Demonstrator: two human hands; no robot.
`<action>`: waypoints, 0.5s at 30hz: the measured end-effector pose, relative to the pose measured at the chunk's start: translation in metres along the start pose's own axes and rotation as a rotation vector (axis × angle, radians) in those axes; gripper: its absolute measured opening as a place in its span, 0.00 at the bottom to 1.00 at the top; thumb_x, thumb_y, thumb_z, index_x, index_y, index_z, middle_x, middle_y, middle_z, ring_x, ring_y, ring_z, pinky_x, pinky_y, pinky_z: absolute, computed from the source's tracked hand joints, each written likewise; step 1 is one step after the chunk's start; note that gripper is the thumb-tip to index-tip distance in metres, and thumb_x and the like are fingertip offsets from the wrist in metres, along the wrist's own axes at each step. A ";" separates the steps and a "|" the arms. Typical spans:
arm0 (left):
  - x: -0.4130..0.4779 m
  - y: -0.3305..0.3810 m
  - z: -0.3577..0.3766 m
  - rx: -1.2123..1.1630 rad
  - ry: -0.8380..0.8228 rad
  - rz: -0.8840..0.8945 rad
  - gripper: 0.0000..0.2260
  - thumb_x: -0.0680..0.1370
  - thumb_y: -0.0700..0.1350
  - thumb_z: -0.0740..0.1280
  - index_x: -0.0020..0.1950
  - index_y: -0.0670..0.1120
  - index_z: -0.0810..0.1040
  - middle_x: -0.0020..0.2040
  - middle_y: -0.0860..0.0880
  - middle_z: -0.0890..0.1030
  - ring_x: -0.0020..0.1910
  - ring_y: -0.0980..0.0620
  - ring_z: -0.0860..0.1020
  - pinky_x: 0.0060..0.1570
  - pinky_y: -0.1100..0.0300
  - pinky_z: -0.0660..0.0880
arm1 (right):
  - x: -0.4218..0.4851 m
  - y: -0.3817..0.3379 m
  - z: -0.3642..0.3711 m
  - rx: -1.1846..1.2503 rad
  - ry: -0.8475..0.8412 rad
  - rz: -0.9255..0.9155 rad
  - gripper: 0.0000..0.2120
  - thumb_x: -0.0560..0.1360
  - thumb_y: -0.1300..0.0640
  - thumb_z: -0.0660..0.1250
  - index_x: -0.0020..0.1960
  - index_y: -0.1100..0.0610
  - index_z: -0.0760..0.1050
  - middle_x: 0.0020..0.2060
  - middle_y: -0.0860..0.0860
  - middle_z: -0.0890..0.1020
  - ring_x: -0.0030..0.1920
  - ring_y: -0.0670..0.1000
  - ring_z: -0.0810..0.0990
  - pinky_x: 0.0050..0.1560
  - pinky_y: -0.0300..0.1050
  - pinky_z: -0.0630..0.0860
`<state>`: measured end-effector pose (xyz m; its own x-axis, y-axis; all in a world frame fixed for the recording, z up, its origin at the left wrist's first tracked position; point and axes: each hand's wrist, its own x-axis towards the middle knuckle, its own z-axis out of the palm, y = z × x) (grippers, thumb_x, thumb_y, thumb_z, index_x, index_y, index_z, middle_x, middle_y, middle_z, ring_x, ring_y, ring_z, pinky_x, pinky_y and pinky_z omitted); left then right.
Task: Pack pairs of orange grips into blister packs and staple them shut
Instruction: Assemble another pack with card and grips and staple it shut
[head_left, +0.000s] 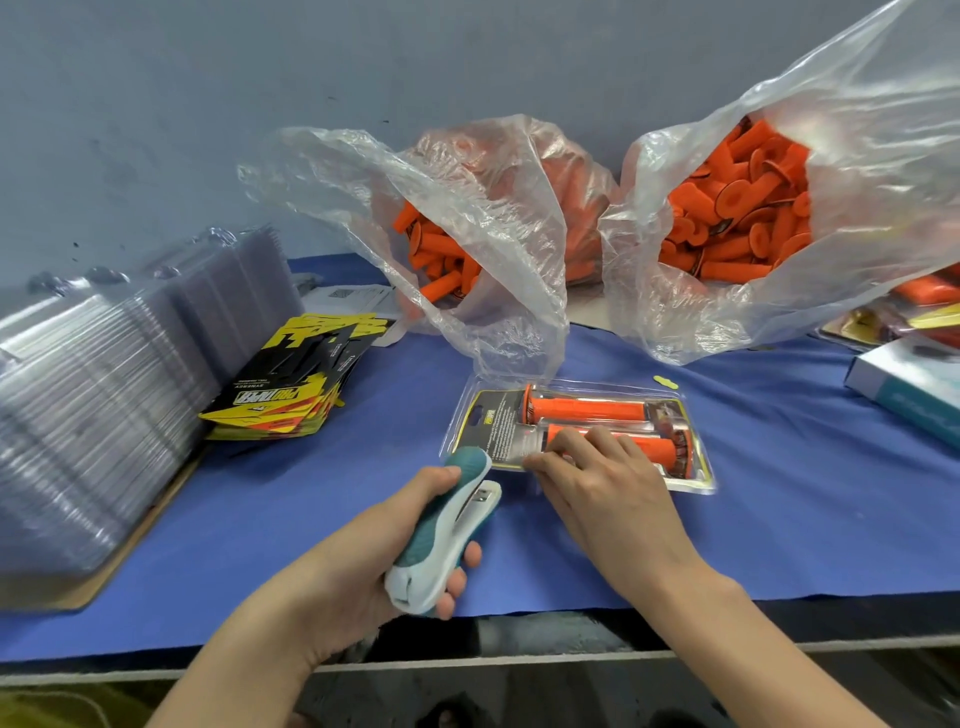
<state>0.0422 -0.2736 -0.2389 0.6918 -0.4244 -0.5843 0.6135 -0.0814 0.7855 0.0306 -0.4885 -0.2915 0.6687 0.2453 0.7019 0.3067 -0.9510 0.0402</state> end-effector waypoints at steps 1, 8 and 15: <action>0.000 -0.002 0.003 0.009 0.004 0.020 0.24 0.66 0.62 0.73 0.48 0.43 0.83 0.38 0.39 0.78 0.28 0.44 0.74 0.27 0.57 0.73 | 0.000 0.000 0.000 -0.007 -0.002 -0.003 0.08 0.72 0.59 0.74 0.48 0.49 0.81 0.43 0.48 0.79 0.40 0.55 0.76 0.39 0.50 0.75; 0.009 -0.005 0.023 0.008 0.078 0.110 0.24 0.77 0.59 0.66 0.57 0.38 0.77 0.37 0.41 0.76 0.29 0.46 0.74 0.28 0.57 0.74 | -0.001 -0.005 0.000 -0.036 -0.022 -0.037 0.06 0.73 0.58 0.71 0.47 0.48 0.80 0.42 0.47 0.78 0.40 0.54 0.75 0.39 0.48 0.72; 0.020 0.001 0.021 0.025 0.149 0.143 0.28 0.74 0.68 0.64 0.50 0.42 0.78 0.35 0.42 0.76 0.28 0.47 0.74 0.28 0.59 0.74 | 0.000 -0.009 -0.003 -0.048 -0.023 -0.041 0.04 0.74 0.58 0.71 0.45 0.49 0.81 0.41 0.47 0.79 0.39 0.54 0.75 0.39 0.48 0.73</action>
<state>0.0484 -0.3016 -0.2458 0.8209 -0.2956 -0.4887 0.4967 -0.0527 0.8663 0.0261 -0.4804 -0.2896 0.6719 0.2880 0.6824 0.3016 -0.9479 0.1031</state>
